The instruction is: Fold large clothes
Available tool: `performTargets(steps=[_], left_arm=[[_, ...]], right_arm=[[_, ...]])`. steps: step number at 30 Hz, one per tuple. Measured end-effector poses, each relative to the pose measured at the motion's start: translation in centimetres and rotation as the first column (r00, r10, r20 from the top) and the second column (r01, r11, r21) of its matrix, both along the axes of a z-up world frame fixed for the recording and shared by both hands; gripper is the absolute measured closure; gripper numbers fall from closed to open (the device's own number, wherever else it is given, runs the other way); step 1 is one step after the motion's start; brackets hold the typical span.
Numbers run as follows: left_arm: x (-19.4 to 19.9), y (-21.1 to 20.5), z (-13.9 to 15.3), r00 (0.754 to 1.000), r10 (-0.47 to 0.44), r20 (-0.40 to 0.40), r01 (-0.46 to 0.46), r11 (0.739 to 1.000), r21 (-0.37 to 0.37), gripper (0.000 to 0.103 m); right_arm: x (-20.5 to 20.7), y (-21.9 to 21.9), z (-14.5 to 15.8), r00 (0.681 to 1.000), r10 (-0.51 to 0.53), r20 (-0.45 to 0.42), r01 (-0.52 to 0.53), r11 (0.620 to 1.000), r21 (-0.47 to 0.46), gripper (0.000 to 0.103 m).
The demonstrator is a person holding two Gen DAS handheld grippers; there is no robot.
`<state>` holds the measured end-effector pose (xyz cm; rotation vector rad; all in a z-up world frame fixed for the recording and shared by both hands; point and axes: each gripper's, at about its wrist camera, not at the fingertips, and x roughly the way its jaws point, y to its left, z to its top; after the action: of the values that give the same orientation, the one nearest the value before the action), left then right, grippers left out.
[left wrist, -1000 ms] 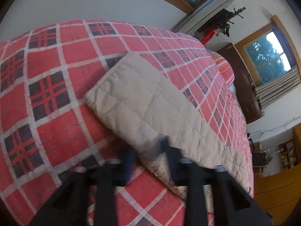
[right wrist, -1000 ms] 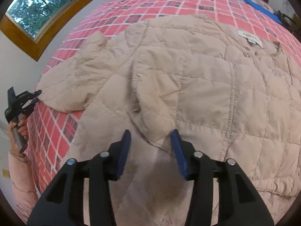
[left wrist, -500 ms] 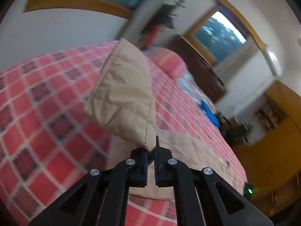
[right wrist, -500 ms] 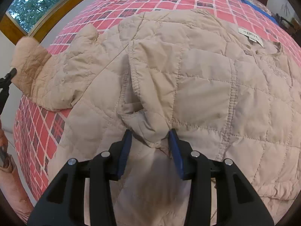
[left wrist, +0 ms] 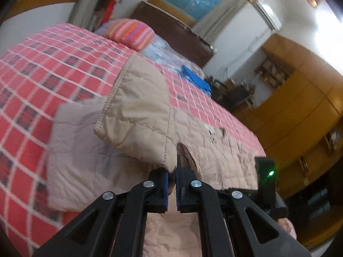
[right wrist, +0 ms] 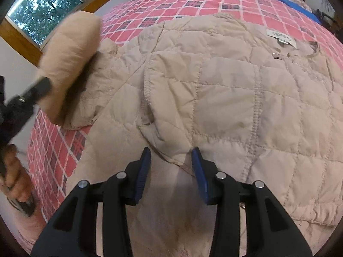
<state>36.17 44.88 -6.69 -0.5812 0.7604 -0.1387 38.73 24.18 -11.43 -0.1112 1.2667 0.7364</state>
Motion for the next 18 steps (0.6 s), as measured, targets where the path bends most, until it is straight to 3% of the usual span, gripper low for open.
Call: performTargets(steps=[6,9,11,13,16,18], left_arm=[[1.5,-2.8,-4.0,0.988,-0.130,-0.087,0.132,0.991,0.015,0.096],[1.1,-3.6,-5.1,0.979,-0.174,-0.109,0.173,0.985,-0.019,0.084],[0.3,-3.5,-4.9,0.979,-0.187,-0.083,0.182,0.982,-0.057,0.068],[-1.0,-2.9,-4.1,0.978,-0.209,-0.020,0.206,0.974,-0.096,0.059],[-2.9,-1.4,-2.7,0.982,-0.183,0.052,0.188,0.976,-0.106,0.058],[-3.3,0.3,-2.4,0.992,-0.119,0.035,0.122,0.988,-0.091,0.058]], right_arm=[[0.5,-1.2,1.0,1.000,-0.031,0.003,0.031,1.000,0.004,0.063],[0.8,-1.8,1.2,0.999,-0.040,0.004,0.040,0.999,0.009,0.063],[0.7,-2.1,1.4,0.999,-0.042,0.005,0.042,0.999,0.015,0.063],[0.8,-2.2,1.5,0.999,-0.046,0.002,0.046,0.999,0.021,0.062],[1.1,-2.7,1.9,0.998,-0.061,-0.003,0.061,0.998,0.034,0.061],[1.3,-3.2,2.5,0.997,-0.073,-0.021,0.075,0.995,0.068,0.061]])
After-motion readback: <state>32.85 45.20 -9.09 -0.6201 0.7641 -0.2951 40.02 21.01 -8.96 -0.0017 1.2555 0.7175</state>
